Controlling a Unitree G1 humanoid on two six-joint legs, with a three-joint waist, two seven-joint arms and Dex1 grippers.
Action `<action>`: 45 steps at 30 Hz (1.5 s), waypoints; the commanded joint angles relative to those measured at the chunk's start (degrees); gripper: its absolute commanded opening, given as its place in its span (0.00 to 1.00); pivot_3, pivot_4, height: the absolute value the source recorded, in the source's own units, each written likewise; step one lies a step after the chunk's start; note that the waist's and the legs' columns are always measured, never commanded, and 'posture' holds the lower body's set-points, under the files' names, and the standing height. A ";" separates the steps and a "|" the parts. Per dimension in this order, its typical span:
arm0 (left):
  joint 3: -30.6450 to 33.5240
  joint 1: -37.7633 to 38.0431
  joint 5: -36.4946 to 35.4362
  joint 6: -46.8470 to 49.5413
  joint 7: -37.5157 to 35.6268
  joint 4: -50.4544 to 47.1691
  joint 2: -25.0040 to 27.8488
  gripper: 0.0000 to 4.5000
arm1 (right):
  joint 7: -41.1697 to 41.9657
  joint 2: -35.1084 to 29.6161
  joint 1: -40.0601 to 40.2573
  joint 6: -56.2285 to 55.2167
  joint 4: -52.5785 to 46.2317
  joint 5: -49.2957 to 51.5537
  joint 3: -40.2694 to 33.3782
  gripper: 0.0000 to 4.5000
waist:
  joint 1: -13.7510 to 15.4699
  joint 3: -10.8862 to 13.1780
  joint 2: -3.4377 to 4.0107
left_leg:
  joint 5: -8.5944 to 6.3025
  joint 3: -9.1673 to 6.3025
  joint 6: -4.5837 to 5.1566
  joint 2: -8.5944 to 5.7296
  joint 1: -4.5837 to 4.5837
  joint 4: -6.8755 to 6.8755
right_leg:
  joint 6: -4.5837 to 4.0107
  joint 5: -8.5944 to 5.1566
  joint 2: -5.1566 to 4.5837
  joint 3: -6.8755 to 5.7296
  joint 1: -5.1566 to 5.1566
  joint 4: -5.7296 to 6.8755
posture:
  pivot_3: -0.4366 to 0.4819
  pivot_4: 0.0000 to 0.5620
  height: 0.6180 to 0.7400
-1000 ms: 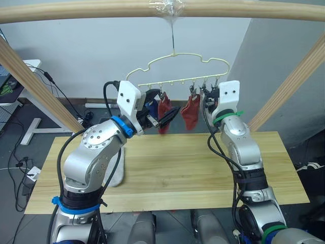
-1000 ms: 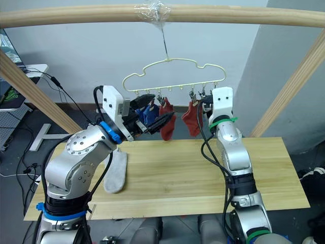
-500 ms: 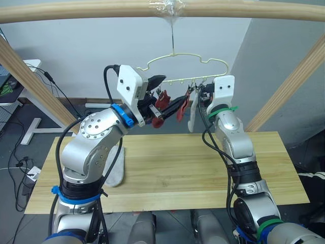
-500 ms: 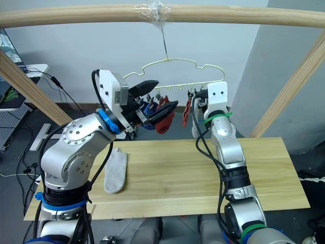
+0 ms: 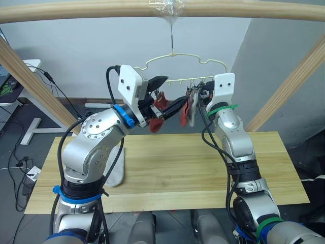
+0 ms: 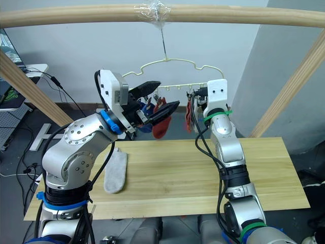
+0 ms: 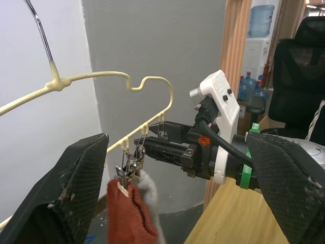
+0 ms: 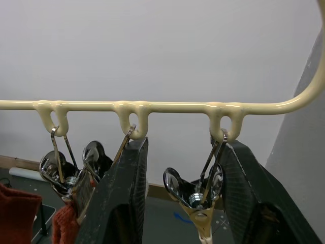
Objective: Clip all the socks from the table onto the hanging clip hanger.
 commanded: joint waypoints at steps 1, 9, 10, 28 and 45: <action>1.15 0.15 -1.31 -0.07 0.25 -1.12 0.00 1.00 | 0.43 -0.09 -1.11 -1.46 -1.15 0.19 -0.57 0.25 | 0.00 0.00 0.00 | 0.00 0.00 0.00 0.00 0.00 0.00 | 0.00 0.00 0.00 0.00 0.00 0.00 | 0.60 0.42 1.00; 0.76 1.24 -1.65 -0.22 1.06 -1.55 -0.19 1.00 | 1.61 -1.74 -0.73 -1.09 -0.95 -0.28 -0.86 0.00 | 0.00 0.00 0.00 | 0.00 0.00 0.00 0.00 0.00 0.00 | 0.00 0.00 0.00 0.00 0.00 0.01 | 0.60 0.43 1.00; 0.53 2.30 -1.51 0.17 1.35 -1.63 -0.16 1.00 | 2.25 -2.38 -0.68 -0.72 -1.29 -0.05 -1.09 0.00 | 0.00 0.00 0.00 | 0.00 0.00 0.00 0.00 0.00 0.00 | 0.00 0.00 0.00 0.00 0.00 0.01 | 0.60 0.43 1.00; 6.87 31.05 17.92 -13.82 8.62 27.03 5.06 1.00 | 13.41 -10.86 0.21 23.97 -12.57 8.64 -2.60 0.00 | 0.47 0.00 0.00 | -0.01 -0.03 0.02 0.01 0.17 0.01 | -0.19 -0.16 -0.01 -0.03 0.15 0.05 | 0.57 0.44 1.00; 5.68 23.34 20.34 -12.91 6.95 47.22 1.90 0.91 | 12.80 -10.54 0.97 26.98 -14.58 8.16 -2.87 0.00 | 0.14 -0.02 0.00 | -0.01 -0.02 0.02 0.01 0.35 -0.02 | -0.03 0.01 -0.02 -0.04 0.31 0.08 | 0.56 0.44 1.00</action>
